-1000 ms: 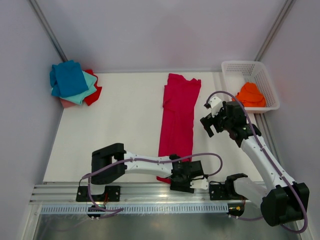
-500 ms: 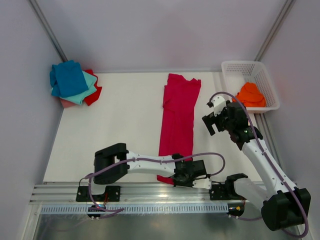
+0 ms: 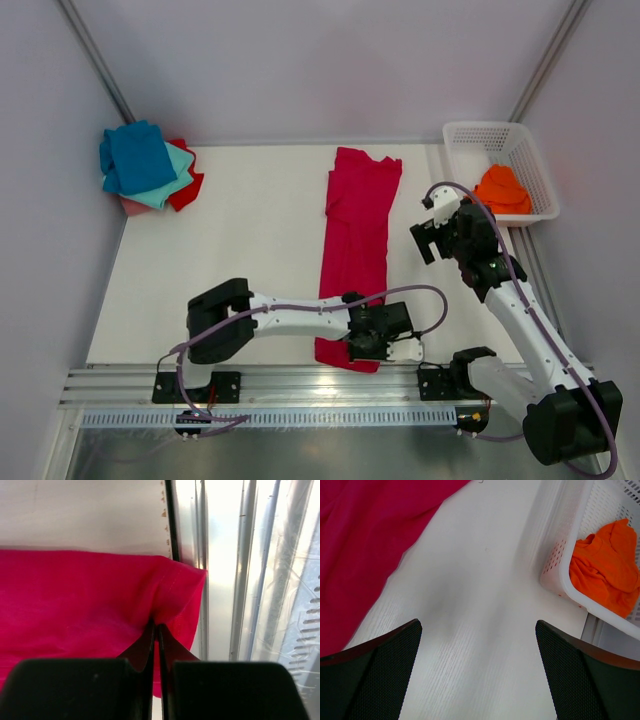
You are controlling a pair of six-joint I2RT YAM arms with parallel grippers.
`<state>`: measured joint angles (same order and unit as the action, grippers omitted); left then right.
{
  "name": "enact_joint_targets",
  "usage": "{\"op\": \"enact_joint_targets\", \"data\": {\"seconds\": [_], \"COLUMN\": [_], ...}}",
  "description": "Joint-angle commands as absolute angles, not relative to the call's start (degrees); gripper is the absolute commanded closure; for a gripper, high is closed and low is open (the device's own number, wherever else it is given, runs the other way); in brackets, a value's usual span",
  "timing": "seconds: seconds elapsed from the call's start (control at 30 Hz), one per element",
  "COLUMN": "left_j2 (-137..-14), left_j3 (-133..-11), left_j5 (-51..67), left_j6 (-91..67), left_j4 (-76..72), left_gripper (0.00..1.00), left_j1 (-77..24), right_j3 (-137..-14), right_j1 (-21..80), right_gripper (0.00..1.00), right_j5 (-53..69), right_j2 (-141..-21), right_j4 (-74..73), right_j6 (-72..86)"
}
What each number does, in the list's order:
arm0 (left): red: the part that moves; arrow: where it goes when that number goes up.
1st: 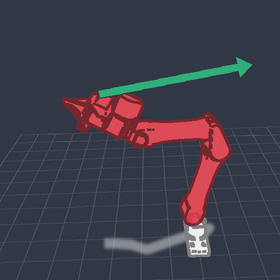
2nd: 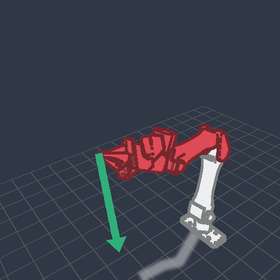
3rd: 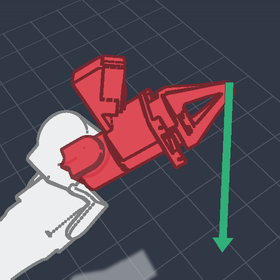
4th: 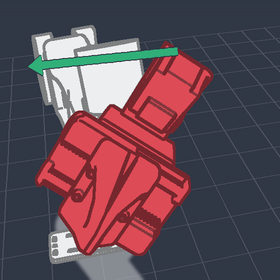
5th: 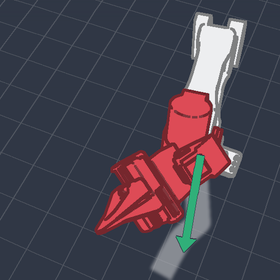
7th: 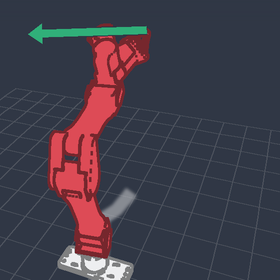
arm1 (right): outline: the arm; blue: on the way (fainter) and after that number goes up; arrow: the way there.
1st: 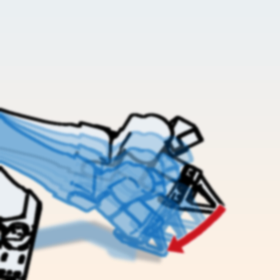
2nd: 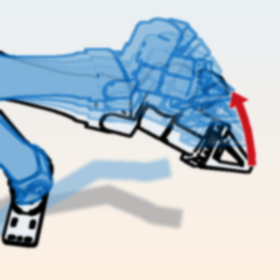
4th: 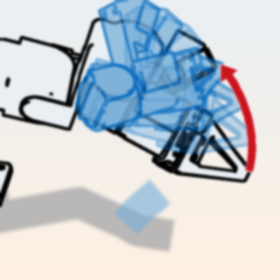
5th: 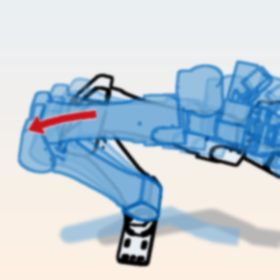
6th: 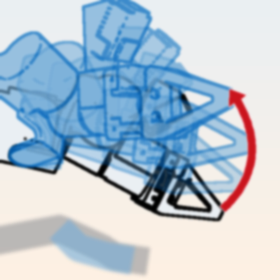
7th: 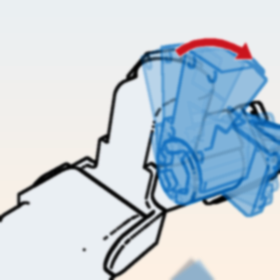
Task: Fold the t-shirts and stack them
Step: Fold the tshirt
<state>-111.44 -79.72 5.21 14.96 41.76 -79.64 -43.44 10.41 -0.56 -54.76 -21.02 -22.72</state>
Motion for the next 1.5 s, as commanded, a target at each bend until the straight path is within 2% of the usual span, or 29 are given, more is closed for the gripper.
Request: {"op": "enact_joint_targets", "data": {"seconds": [0.0, 0.27, 0.73, 1.33, 1.43, 1.47], "left_j2": [-108.20, -105.12, -104.76, -106.43, -107.40, -108.19], "left_j3": [-82.09, -83.41, -82.53, -84.28, -84.55, -84.72], "left_j5": [6.68, 8.44, 10.90, 26.28, 28.20, 29.95], "left_j6": [14.50, 14.50, 14.85, 18.81, 19.25, 19.94], "left_j4": [42.98, 43.77, 44.03, 51.32, 52.38, 52.82], "left_gripper": [1.00, 1.00, 1.00, 1.00, 0.96, 0.87], "left_j1": [-77.61, -71.99, -71.98, -71.98, -71.98, -71.98], "right_j3": [-43.68, -43.59, -43.77, -44.73, -44.91, -44.91], "right_j1": [10.55, 10.55, 10.46, 10.55, 10.55, 10.46], "right_gripper": [0.00, 0.01, 0.01, 0.01, 0.00, 0.01], "right_j5": [-3.25, -4.83, -5.36, 2.55, 2.55, 2.46], "right_j2": [-54.49, -54.67, -55.37, -56.95, -57.57, -57.57], "right_j4": [-18.11, -17.14, -17.23, -20.83, -20.83, -20.83], "right_j6": [-21.27, -20.74, -20.74, -22.68, -22.68, -22.76]}}
